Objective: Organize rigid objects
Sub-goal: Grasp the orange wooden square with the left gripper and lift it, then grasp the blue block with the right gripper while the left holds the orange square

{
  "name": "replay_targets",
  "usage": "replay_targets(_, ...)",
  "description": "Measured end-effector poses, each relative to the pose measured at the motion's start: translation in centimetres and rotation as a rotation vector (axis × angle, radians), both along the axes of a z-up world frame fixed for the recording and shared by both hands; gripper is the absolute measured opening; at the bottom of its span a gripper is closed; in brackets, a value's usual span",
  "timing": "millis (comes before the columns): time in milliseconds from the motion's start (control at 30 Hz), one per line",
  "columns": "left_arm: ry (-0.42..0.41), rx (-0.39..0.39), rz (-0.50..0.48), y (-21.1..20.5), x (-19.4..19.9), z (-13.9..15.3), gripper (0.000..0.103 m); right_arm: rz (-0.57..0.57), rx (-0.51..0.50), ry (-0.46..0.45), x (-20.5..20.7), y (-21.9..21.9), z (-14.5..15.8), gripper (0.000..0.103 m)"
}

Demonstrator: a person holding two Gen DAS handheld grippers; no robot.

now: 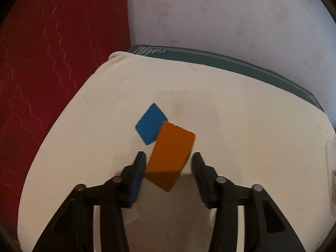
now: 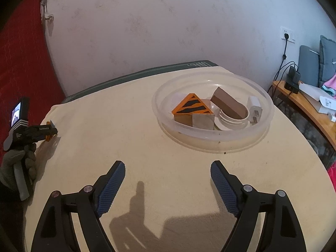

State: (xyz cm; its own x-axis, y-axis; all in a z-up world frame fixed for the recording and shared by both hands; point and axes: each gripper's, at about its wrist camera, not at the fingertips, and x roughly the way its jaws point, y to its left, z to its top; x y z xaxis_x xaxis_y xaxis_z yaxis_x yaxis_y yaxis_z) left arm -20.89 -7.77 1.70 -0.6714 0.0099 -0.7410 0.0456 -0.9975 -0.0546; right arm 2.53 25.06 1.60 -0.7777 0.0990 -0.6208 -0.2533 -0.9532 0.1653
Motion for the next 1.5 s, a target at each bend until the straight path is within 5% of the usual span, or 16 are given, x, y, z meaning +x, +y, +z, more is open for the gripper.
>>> replay_targets(567,0.068,0.070,0.018,-1.9,4.6,2.1,0.032,0.086,0.050,-0.004,-1.1,-2.1,0.6,0.087)
replay_targets(1100,0.128,0.025,0.121,-5.2,8.3,3.0,0.033,0.363,-0.082,-0.043,-10.1,-10.0,2.3,0.086)
replay_targets(1500,0.132,0.035,0.174,-8.1,10.6,3.1,0.033,0.601,-0.129,-0.108,-17.7,-20.4,2.6,0.065)
